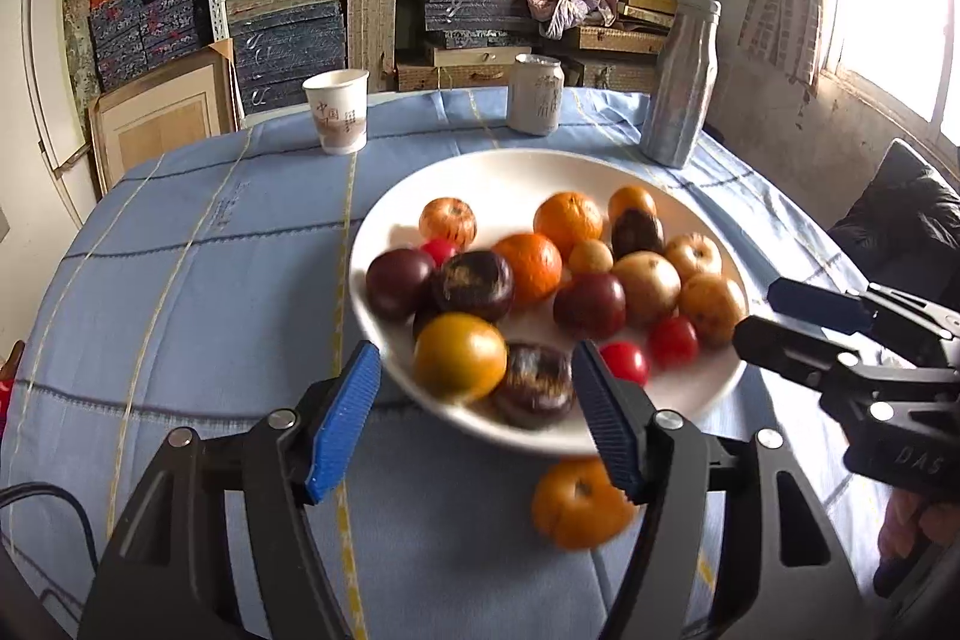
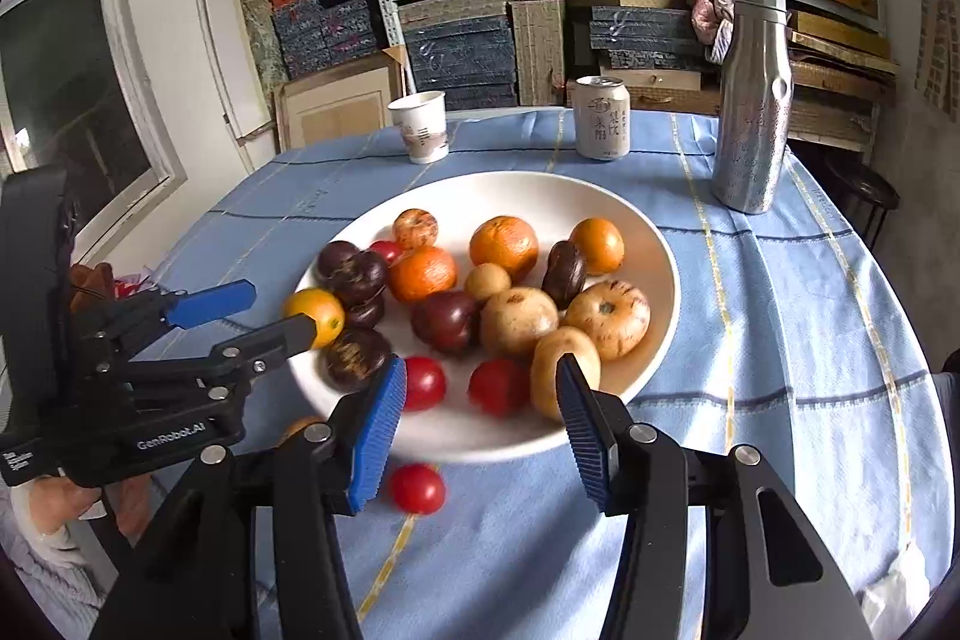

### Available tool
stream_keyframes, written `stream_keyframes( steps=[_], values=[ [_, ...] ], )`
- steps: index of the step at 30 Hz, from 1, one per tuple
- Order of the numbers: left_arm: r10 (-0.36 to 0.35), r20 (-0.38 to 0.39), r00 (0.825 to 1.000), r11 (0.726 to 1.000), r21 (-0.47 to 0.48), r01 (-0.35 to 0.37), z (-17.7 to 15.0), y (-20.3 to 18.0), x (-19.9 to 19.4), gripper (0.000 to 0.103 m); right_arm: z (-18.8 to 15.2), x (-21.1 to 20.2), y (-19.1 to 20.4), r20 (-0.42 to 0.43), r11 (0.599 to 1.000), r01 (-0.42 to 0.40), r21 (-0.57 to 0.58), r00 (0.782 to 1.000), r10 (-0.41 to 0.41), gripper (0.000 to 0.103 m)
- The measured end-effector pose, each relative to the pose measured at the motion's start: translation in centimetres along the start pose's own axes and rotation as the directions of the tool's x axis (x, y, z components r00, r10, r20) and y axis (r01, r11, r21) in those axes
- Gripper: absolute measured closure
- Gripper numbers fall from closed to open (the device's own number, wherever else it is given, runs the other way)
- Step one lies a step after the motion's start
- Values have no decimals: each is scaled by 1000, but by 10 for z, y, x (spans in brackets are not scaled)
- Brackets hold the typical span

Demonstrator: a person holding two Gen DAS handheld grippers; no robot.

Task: Organize fruits
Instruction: 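Withdraw both open grippers to the last two fruits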

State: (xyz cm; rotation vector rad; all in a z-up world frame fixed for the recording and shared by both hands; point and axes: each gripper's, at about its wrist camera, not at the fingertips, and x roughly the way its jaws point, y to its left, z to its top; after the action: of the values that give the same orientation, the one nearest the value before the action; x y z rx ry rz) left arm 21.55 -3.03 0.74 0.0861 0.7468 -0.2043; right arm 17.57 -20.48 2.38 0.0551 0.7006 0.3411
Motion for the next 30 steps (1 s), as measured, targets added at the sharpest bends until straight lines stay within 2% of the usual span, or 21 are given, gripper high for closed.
stream_keyframes(
  steps=[10,15,18,25,30],
  values=[
    [5,-20,1000,999,35,-4,-32,-11,-17,33,-31,-12,13,-44,999,-21,-38,999,20,50],
    [-2,-47,999,997,72,5,-41,-22,-11,31,-39,-2,18,-89,998,-24,-58,996,19,50],
    [0,-37,999,997,77,3,-42,-24,-8,29,-42,8,16,-118,998,-29,-56,993,22,51],
    [-36,-58,998,997,71,40,-43,-21,-8,30,-42,17,11,-158,997,-71,-32,985,65,51],
    [-71,-81,994,991,109,80,-46,-32,-2,29,-40,7,7,-147,997,-35,-62,989,26,51]
  ],
)
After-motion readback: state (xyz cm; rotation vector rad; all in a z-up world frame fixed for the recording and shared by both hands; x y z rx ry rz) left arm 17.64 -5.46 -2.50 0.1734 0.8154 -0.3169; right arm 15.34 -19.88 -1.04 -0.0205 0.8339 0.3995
